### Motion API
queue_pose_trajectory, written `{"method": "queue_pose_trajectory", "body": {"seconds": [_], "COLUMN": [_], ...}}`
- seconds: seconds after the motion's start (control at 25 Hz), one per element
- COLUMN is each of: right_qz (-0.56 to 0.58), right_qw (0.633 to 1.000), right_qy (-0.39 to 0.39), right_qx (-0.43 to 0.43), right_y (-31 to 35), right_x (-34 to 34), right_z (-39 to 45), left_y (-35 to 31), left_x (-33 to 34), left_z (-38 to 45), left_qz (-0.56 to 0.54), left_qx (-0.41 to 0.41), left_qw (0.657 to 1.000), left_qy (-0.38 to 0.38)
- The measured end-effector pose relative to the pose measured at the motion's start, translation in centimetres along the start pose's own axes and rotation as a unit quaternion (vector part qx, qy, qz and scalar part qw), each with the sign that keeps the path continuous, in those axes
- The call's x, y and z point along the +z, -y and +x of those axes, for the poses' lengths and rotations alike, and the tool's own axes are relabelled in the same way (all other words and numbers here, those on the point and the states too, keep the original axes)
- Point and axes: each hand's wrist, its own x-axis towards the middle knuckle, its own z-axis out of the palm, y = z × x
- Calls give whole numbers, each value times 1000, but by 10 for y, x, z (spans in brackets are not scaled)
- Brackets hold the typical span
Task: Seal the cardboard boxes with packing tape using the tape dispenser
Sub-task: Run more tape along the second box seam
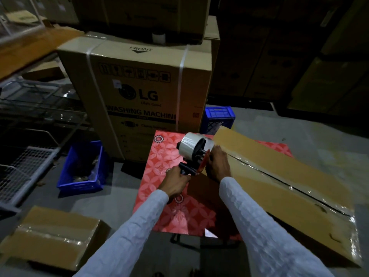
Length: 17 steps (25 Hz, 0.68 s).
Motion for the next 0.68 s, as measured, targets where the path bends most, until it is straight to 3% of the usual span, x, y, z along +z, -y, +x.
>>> {"method": "queue_pose_trajectory", "body": {"seconds": [0.12, 0.28, 0.68], "right_qz": [-63, -71, -61], "right_qw": [997, 996, 997], "right_qy": [44, 26, 20], "right_qx": [4, 48, 46], "right_y": [4, 14, 5], "right_x": [12, 13, 8], "right_z": [-20, -28, -15], "left_y": [6, 13, 3], "left_x": [1, 3, 2], "left_z": [2, 2, -7], "left_qz": [-11, -10, -13], "left_qx": [-15, -17, 20], "left_qw": [1000, 1000, 1000], "left_qy": [0, 6, 8]}}
